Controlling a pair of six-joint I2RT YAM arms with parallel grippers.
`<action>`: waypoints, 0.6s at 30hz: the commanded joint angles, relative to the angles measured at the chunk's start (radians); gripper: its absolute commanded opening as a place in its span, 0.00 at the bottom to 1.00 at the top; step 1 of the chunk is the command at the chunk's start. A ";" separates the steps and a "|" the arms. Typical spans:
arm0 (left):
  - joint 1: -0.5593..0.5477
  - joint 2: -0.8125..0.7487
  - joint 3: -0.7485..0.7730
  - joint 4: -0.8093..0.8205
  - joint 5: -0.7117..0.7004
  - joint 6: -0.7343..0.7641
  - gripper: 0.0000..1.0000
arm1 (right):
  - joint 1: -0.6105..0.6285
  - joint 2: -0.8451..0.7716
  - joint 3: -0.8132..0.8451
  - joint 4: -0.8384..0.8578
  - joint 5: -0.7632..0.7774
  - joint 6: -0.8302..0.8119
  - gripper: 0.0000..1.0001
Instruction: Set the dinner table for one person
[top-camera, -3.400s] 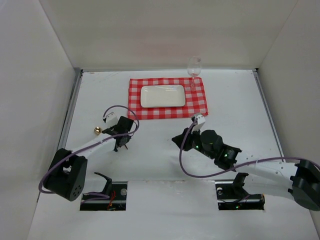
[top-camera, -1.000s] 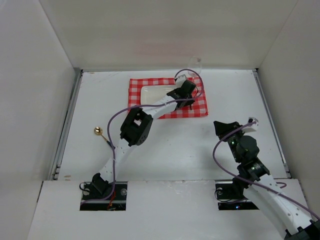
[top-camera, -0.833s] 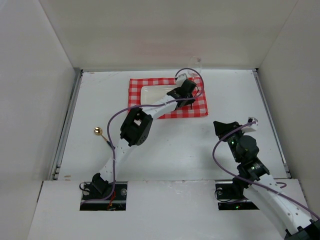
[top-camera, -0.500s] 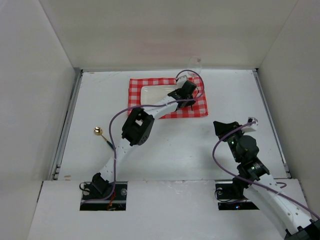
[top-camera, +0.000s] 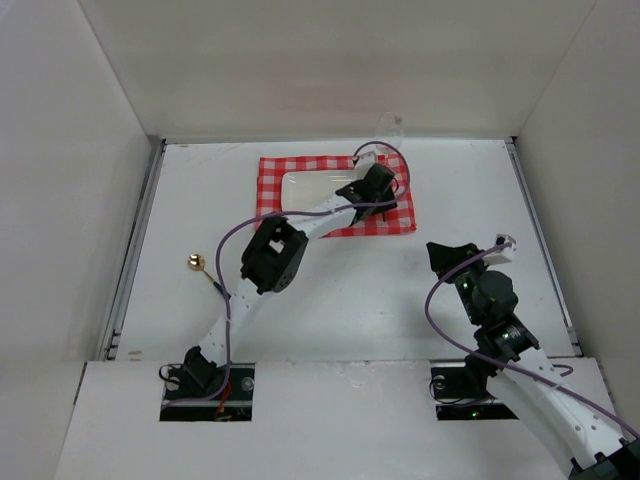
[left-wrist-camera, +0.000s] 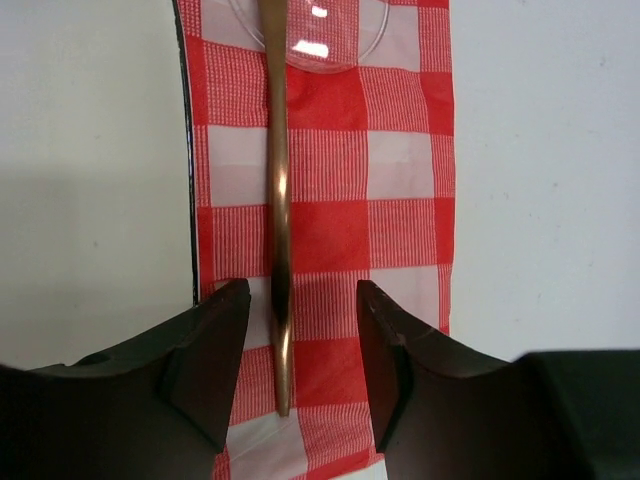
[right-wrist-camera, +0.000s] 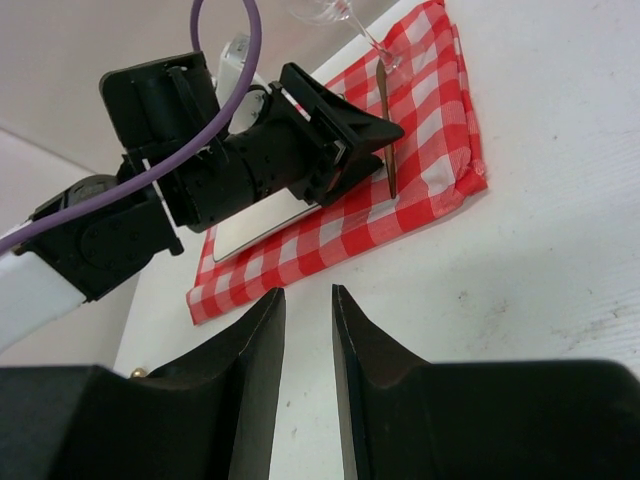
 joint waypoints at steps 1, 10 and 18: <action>-0.008 -0.166 -0.079 0.023 -0.050 0.046 0.46 | 0.002 -0.002 0.001 0.058 -0.011 0.004 0.31; -0.013 -0.474 -0.359 0.160 -0.097 0.135 0.36 | 0.002 -0.010 -0.007 0.058 -0.011 0.010 0.31; 0.014 -0.940 -0.904 0.105 -0.368 0.091 0.02 | 0.011 0.071 0.006 0.096 -0.018 -0.001 0.24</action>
